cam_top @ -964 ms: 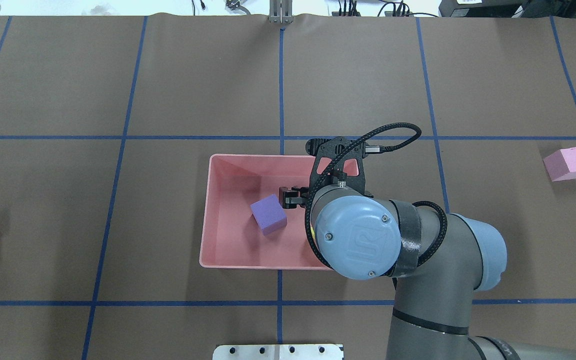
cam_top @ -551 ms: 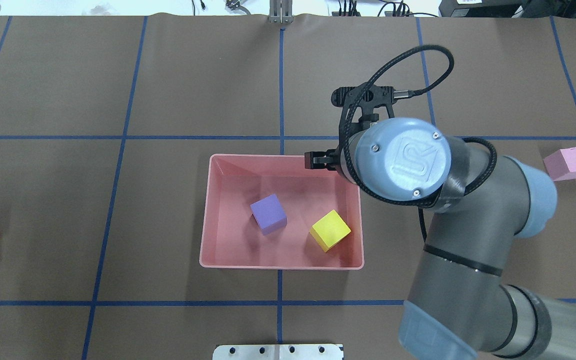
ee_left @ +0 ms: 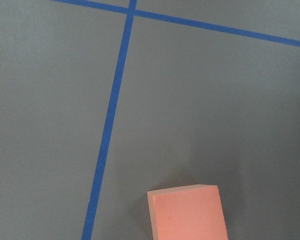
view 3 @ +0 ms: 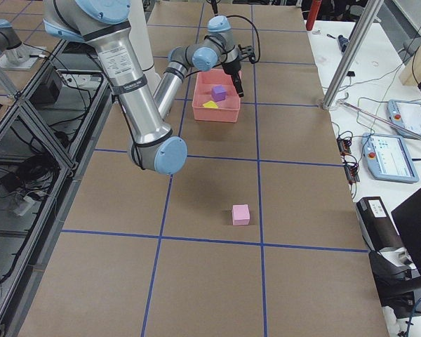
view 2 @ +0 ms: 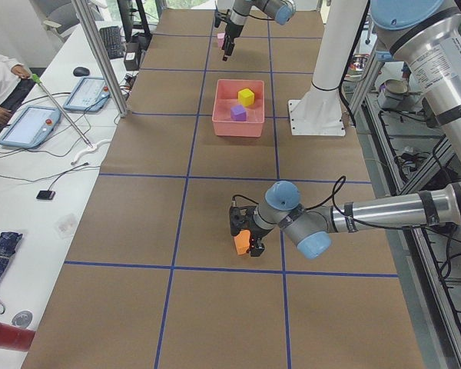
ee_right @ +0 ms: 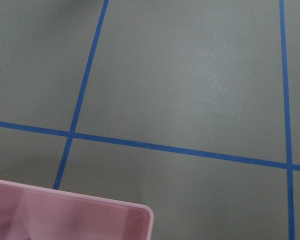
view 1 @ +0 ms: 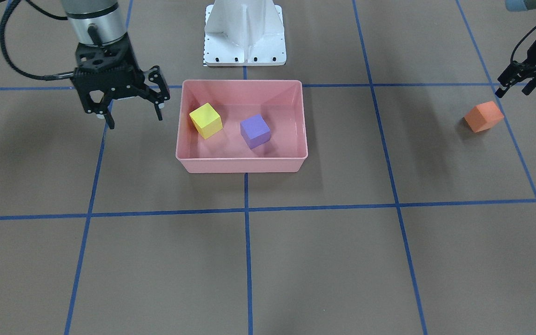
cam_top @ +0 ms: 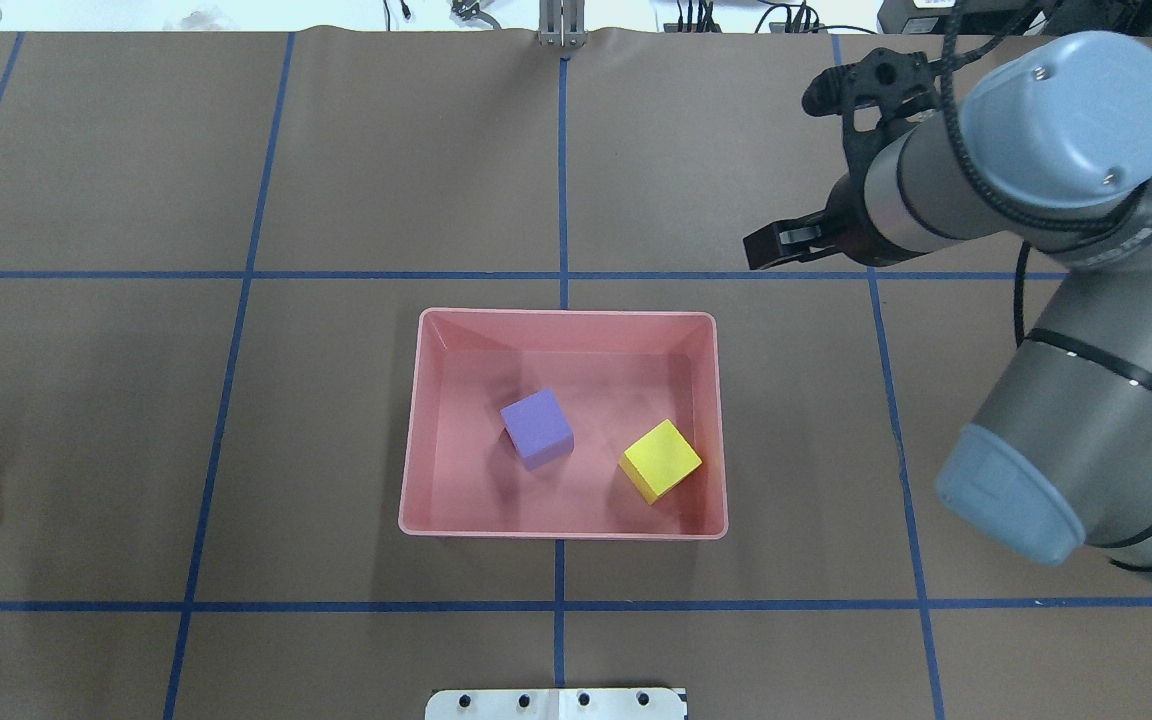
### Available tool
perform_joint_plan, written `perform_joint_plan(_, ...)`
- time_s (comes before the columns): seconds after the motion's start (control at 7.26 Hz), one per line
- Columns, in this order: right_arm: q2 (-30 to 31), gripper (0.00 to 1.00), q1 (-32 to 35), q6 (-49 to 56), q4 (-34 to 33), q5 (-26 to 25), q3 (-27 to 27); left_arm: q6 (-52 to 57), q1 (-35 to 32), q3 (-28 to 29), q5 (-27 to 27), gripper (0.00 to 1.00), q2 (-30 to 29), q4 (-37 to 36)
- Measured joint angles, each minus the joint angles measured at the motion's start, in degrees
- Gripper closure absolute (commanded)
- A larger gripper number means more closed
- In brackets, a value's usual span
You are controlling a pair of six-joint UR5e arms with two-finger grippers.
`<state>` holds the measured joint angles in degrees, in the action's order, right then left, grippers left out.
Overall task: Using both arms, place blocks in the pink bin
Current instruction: 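Raise the right gripper away from the bin while the left gripper grasps the orange cube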
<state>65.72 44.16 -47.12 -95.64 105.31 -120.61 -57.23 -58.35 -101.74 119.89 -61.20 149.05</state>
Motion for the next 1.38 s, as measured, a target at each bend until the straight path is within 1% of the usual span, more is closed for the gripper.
perform_joint_plan(0.28, 4.68, 0.00, 6.61, 9.07, 2.52, 6.04, 0.25, -0.12, 2.64, 0.88, -0.08, 0.00, -1.19, -0.14)
perform_joint_plan(0.55, 7.55, 0.00, 11.31, 15.72, 2.96, 9.73, 0.85, -0.06, 4.29, 4.01, -0.09, 0.00, -4.71, -0.28)
perform_joint_plan(0.83, 9.06, 0.00, 13.29, 18.23, 3.07, 11.19, 1.25, 0.57, 5.13, 6.54, -0.11, 0.00, -6.70, -0.33)
perform_joint_plan(1.1, 10.29, 0.00, 13.95, 19.86, 3.09, 11.39, 1.46, 0.94, 6.84, 7.19, -0.82, 0.01, -6.94, -0.40)
perform_joint_plan(1.24, 10.89, 0.00, 14.31, 21.07, 3.09, 11.40, 1.74, 0.99, 7.82, 7.36, -1.63, 0.15, -7.14, -0.51)
perform_joint_plan(1.38, 11.25, 0.00, 14.76, 22.08, 3.09, 11.43, 2.03, 1.14, 8.53, 7.53, -2.71, 0.54, -7.25, -0.57)
